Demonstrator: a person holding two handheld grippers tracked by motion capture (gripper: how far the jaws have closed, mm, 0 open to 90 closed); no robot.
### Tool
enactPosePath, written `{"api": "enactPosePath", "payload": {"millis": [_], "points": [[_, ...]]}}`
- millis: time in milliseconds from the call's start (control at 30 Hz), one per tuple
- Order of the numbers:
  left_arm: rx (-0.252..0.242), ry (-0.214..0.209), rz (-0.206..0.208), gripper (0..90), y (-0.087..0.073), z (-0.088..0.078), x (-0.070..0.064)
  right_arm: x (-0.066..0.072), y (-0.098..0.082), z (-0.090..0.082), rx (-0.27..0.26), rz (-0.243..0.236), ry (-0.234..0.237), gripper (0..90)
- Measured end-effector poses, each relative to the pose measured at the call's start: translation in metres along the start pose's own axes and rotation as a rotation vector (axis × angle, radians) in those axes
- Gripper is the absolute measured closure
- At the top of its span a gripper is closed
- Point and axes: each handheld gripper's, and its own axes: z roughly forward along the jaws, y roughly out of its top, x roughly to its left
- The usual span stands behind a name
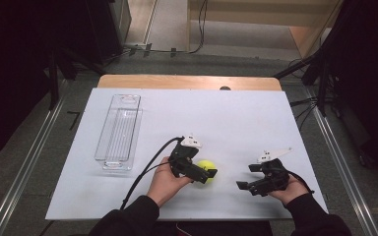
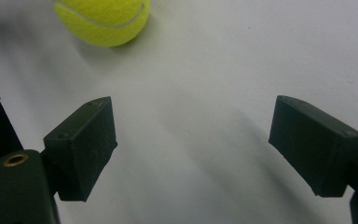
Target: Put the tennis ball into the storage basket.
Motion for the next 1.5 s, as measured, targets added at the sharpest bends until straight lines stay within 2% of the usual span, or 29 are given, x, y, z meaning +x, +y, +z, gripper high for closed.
{"api": "enactPosePath", "payload": {"millis": [167,267,300,433,567,800,900,933,967,1067,1500], "points": [[0.012,-0.011,-0.016,0.1,-0.006,0.007,0.0,0.0,0.0,0.0,0.002,-0.001,-0.001,12.9],[0.028,0.001,-0.015,0.1,-0.008,0.011,-0.001,0.0,0.0,0.0,0.002,-0.002,-0.001,12.9],[0.045,0.008,-0.007,0.1,-0.01,0.013,-0.001,0.0,0.0,0.0,0.002,-0.003,-0.001,12.9],[0.06,0.024,-0.004,2.6,-0.012,0.017,-0.002,0.0,0.0,0.0,0.002,-0.004,-0.001,12.9],[0.069,0.021,-0.001,2.7,-0.014,0.02,-0.002,0.0,0.0,0.0,0.002,-0.004,-0.002,12.9],[0.111,0.032,0.028,2.8,-0.019,0.029,-0.005,0.0,0.0,0.0,0.002,-0.002,-0.002,12.9],[0.107,0.042,0.035,8.0,-0.021,0.03,-0.006,0.0,0.0,0.0,-0.001,-0.001,-0.002,12.9],[0.11,0.045,0.037,15.9,-0.023,0.03,-0.005,0.0,0.0,0.0,0.0,0.0,-0.002,12.9],[0.11,0.045,0.037,16.4,-0.023,0.03,-0.005,0.0,0.0,0.0,0.0,0.0,-0.002,12.9],[0.113,0.049,0.047,25.7,-0.024,0.03,-0.004,0.0,0.0,0.0,-0.002,0.0,-0.001,12.9],[0.104,0.041,0.03,26.8,-0.022,0.026,-0.002,-0.001,0.0,-0.001,-0.004,0.001,0.0,12.9]]}}
